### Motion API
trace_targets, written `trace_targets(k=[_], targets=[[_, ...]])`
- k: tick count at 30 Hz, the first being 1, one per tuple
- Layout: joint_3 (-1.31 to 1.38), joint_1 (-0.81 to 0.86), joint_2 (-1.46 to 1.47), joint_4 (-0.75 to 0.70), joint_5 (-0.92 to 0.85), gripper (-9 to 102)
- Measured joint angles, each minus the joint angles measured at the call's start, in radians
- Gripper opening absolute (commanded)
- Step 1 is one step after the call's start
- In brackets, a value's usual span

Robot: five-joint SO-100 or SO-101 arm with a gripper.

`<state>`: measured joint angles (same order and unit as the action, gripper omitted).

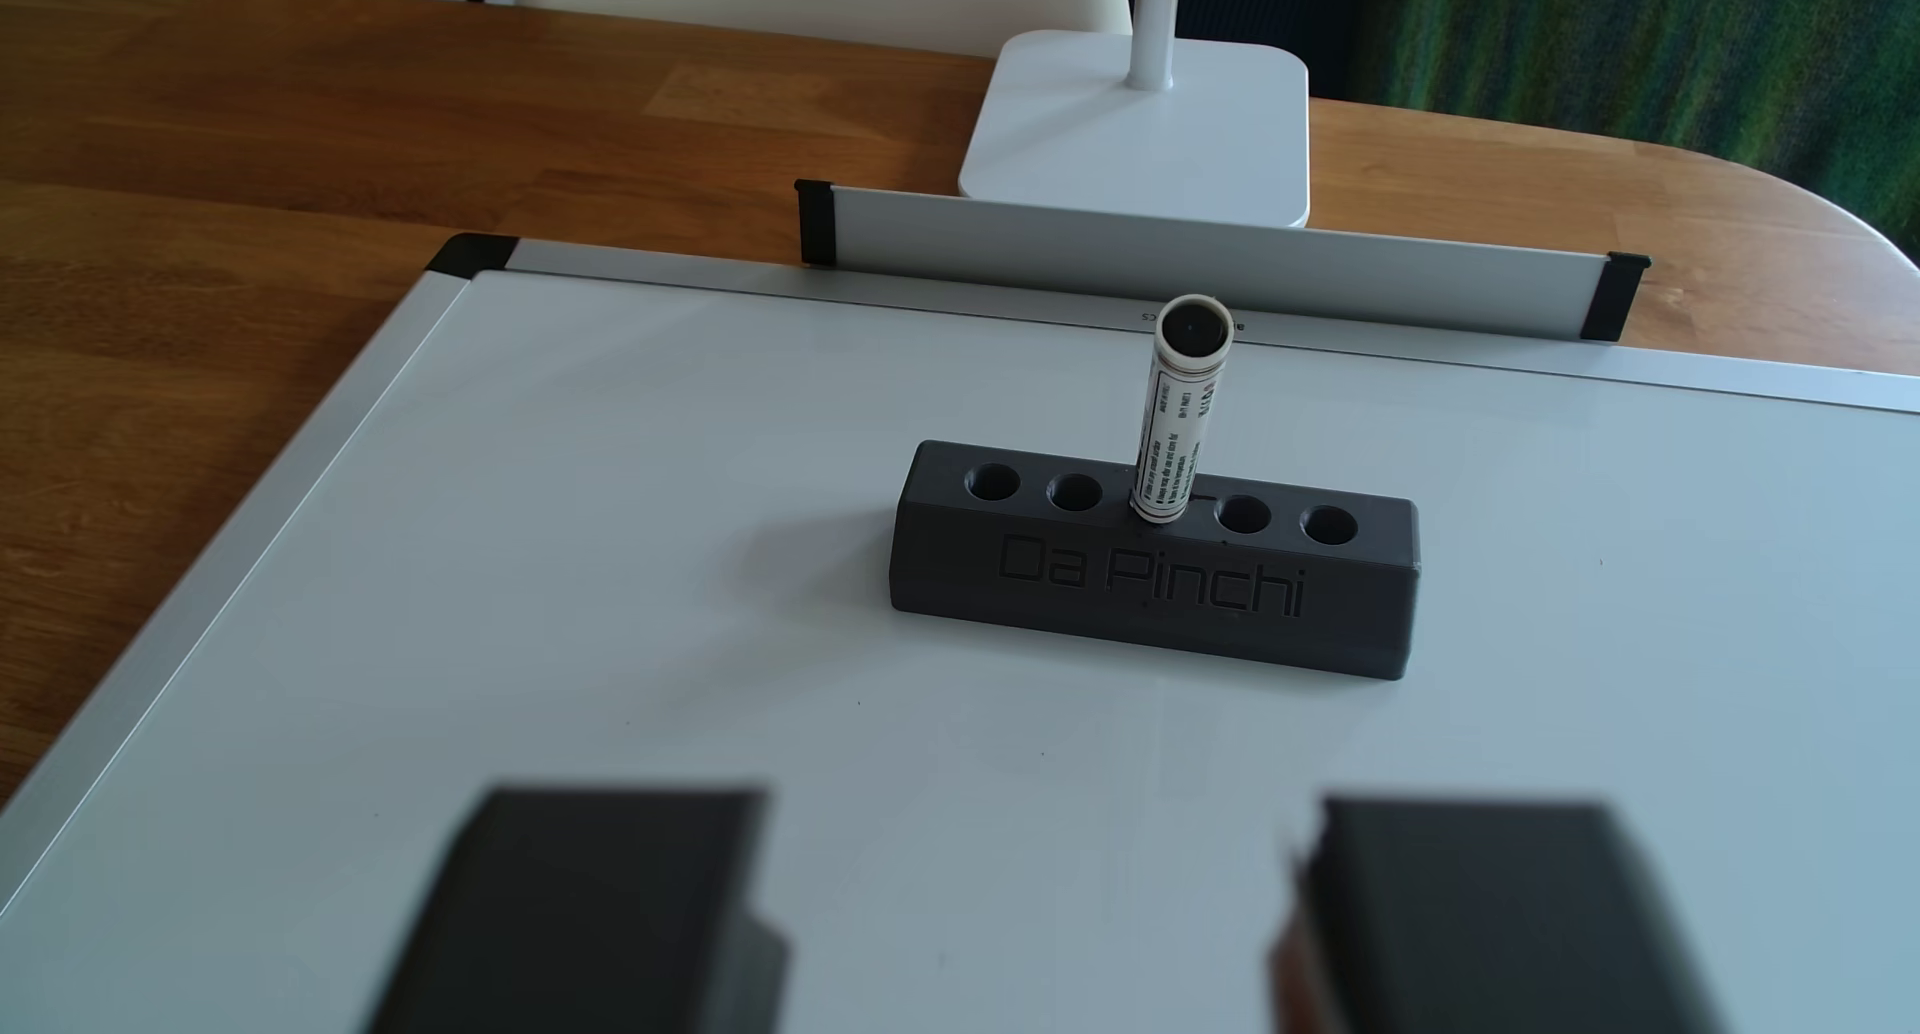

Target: Draw a face

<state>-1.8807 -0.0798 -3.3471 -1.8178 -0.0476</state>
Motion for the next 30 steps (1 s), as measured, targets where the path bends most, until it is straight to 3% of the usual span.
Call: trace_targets(k=[22, 30], targets=[[0.006, -0.003, 0.015, 0.003, 0.000, 101], [0.245, 0.057, 0.407, 0.221, -0.003, 101]])
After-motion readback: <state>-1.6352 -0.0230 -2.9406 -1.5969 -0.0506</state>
